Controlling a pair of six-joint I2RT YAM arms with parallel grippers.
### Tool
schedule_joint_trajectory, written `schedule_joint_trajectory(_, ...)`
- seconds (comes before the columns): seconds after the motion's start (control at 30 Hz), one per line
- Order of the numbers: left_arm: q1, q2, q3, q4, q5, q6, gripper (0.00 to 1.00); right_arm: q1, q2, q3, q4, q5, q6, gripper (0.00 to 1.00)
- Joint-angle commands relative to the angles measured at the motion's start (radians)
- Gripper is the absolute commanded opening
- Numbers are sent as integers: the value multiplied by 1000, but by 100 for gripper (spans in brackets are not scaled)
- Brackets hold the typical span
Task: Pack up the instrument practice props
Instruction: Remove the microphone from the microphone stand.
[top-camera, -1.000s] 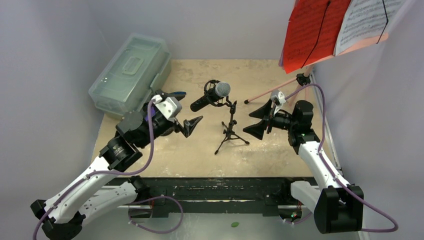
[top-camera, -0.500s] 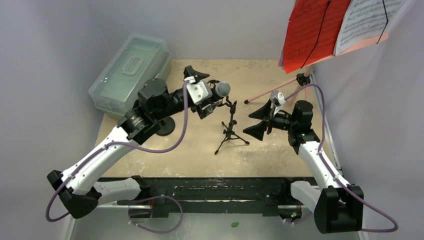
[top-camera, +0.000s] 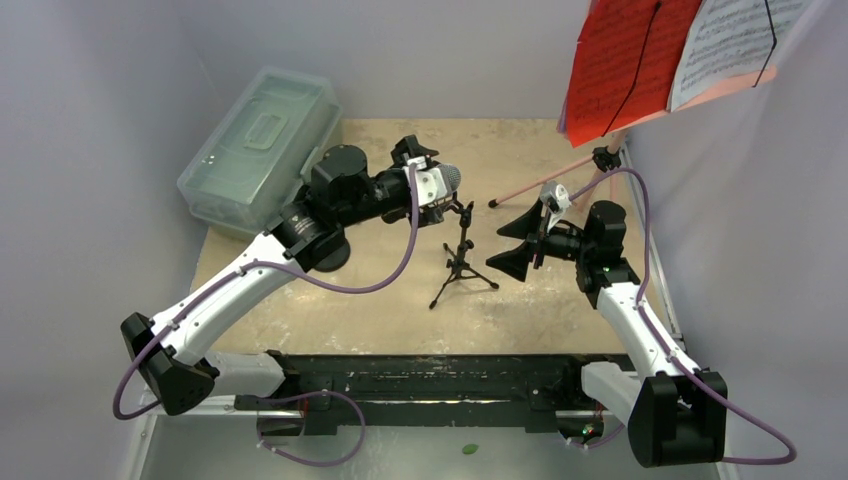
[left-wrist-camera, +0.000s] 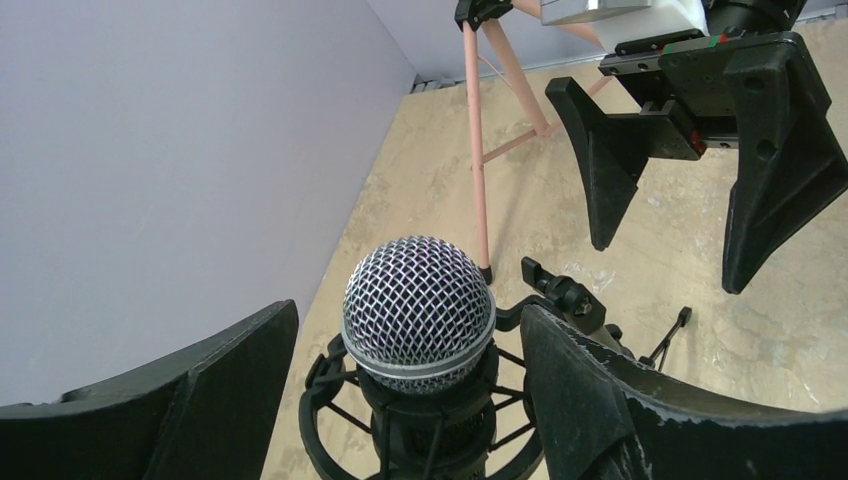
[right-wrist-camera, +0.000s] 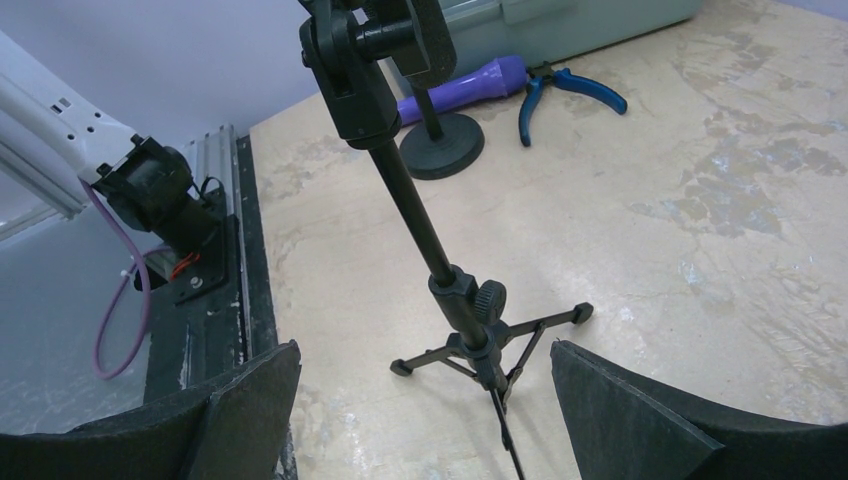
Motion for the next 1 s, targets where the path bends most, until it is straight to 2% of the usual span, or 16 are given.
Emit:
schedule_joint_trajectory(0.0, -4, 31, 60, 36, 30, 5, 76, -5, -2, 25, 6, -30, -17, 99)
schedule_joint_trajectory(0.07, -4, 41, 62, 35, 30, -3, 69, -5, -4, 25, 6, -31, -17, 99)
schedule_joint_trajectory(0.3, -4, 47, 62, 31, 28, -24, 58, -5, -5, 25, 7, -36, -17, 99)
schedule_joint_trajectory(0.37, -4, 49, 65, 31, 30, -27, 49, -5, -6, 25, 7, -36, -17, 99)
schedule_joint_trajectory(0.5, -4, 60, 83, 36, 42, -51, 17, -4, -5, 25, 5, -35, -17, 99)
schedule_joint_trajectory(0.57, -5, 62, 91, 51, 50, -71, 10, -5, -2, 25, 5, -40, -17, 99)
schedule_joint_trajectory(0.63, -6, 61, 100, 84, 61, -95, 7, -4, 3, 27, 3, -52, -17, 99)
schedule_joint_trajectory(0.83, -17, 67, 137, 191, 95, -127, 5, -1, 5, 26, 2, -49, -20, 99)
schedule_joint_trajectory(0.97, -33, 70, 135, 262, 103, -125, 5, 22, 11, 17, 16, 8, -31, 99)
